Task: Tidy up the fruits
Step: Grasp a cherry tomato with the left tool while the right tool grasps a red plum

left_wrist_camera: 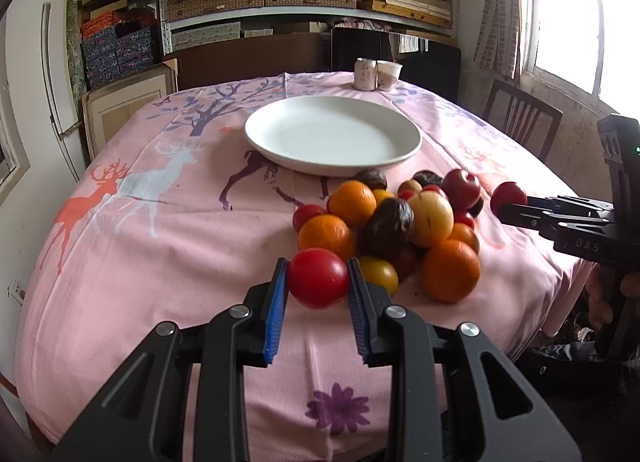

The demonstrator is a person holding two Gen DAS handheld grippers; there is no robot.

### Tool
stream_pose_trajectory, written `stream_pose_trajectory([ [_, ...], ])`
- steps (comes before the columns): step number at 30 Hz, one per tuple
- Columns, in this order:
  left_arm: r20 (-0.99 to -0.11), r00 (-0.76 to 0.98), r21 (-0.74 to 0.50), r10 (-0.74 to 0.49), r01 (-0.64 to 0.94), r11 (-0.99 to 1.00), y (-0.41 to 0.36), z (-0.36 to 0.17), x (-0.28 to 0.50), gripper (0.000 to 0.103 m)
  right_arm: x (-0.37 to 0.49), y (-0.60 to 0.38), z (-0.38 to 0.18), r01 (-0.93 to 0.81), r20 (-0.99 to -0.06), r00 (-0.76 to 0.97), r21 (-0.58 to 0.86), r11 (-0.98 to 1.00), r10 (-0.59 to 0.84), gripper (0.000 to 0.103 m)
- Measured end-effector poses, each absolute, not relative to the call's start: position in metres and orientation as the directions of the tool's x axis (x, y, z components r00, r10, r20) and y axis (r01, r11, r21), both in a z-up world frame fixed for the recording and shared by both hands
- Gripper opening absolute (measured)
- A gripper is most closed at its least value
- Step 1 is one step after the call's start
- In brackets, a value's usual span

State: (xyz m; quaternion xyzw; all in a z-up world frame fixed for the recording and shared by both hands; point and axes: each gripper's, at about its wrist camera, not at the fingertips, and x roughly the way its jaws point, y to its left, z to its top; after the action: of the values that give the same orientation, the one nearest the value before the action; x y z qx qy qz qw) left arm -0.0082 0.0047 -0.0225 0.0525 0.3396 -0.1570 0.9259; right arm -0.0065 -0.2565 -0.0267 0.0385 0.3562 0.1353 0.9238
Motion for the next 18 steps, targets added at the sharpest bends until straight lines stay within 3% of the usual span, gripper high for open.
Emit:
stream_pose_trajectory([
  [8,-0.662,0.685,-0.076,-0.305,0.344,0.936,-0.025,0.005,0.097,0.028,0.083,-0.254,0.008,-0.242,-0.650,0.692,0.200,0.949,0.313,0.038],
  [15,-0.761,0.576,-0.124,-0.299,0.323,0.938,-0.058,-0.022,0.192,0.030,0.149,-0.239,-0.012,-0.221,-0.699,0.650,0.203,0.954,0.299,0.040],
  [16,-0.769,0.561,-0.144,-0.306,0.315,0.938,-0.057,-0.026,0.196,0.033,0.149,-0.240,-0.011,-0.222,-0.693,0.653,0.210,0.952,0.305,0.049],
  [18,-0.765,0.560,-0.172,-0.319,0.299,0.939,-0.052,-0.026,0.197,0.061,0.140,-0.242,-0.008,-0.218,-0.668,0.680,0.210,0.953,0.303,0.059],
])
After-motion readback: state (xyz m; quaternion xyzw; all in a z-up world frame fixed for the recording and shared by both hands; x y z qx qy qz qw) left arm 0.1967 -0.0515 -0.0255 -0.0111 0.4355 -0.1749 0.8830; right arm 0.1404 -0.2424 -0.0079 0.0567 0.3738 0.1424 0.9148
